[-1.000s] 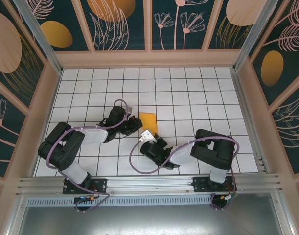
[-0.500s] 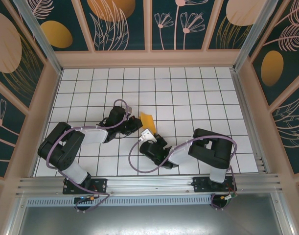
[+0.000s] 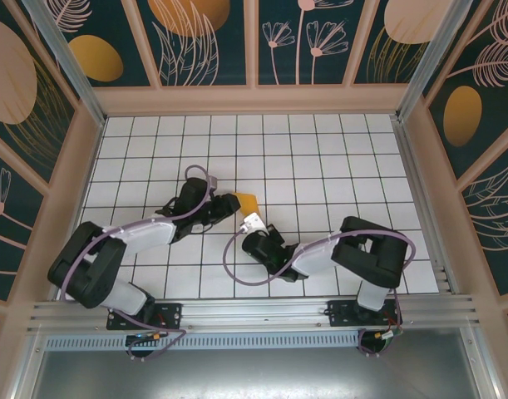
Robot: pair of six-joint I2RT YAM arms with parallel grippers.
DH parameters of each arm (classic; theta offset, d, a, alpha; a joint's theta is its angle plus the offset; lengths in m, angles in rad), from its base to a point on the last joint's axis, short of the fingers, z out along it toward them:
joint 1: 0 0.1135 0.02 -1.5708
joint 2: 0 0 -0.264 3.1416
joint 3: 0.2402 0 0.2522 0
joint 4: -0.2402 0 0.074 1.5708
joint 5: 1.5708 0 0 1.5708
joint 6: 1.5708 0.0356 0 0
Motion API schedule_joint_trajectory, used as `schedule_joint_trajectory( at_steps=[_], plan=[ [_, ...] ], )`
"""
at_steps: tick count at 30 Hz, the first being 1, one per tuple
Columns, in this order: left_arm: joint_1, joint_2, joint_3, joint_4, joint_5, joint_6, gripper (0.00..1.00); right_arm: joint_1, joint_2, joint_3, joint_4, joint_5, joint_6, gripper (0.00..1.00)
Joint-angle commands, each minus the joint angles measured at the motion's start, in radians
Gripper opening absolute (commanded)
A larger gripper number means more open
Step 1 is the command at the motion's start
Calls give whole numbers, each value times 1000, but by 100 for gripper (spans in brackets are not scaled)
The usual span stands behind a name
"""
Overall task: Fold a paper plane with a square sheet of paper (pick it up from the middle)
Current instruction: Fold the wing for the fifth time at the center of the table.
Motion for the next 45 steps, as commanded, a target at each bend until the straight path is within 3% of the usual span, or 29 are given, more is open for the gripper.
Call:
schedule_joint_trajectory(
  at_steps=[1,6,22,45],
  plan=[
    [-3,-76,28,-113,-125,36,51,-33,-56,-34,54,-145,65,0],
    [-3,-139,17,-154,-178,50,57,-77,-87,-59,81,-267,105,0],
    [-3,-123,-4,-133,-137,50,57,-200,-119,-88,106,-586,270,0],
    [-4,-112,-35,-96,-112,24,58,-303,-48,-143,215,-815,501,0]
  ],
)
